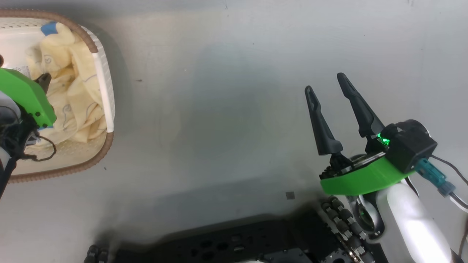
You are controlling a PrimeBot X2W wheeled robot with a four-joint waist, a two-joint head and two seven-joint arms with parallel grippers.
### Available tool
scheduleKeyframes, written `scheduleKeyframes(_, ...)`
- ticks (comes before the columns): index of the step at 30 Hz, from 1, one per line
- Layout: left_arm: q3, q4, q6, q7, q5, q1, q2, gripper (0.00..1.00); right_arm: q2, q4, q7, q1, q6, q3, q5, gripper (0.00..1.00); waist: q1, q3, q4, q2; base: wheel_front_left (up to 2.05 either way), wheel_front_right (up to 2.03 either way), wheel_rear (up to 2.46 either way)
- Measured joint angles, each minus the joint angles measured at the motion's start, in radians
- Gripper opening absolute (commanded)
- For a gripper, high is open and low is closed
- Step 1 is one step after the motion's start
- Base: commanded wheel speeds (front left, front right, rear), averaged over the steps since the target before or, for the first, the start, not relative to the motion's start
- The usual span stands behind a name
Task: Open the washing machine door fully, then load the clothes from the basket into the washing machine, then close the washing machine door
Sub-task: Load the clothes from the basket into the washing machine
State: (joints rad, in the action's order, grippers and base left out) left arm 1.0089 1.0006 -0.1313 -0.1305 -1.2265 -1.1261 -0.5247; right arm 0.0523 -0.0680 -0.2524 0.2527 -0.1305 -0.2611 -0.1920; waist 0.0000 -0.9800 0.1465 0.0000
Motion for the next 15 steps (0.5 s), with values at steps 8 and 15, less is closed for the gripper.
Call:
scheduleKeyframes(8,0.060,-0.038,0.000,0.071,-0.034,0.000,-0.001,0.00,0.000,0.021,0.000,0.020,0.000,0.007,0.002,1.00,0.0000,0.024,-0.016,0.0000,0.00,0.00,0.00)
scheduleKeyframes(15,0.086,-0.059,0.000,0.168,-0.084,0.006,-0.003,0.00,0.000,0.040,0.000,0.061,0.000,0.011,0.000,1.00,0.0000,0.066,-0.028,0.0000,0.00,0.00,0.00)
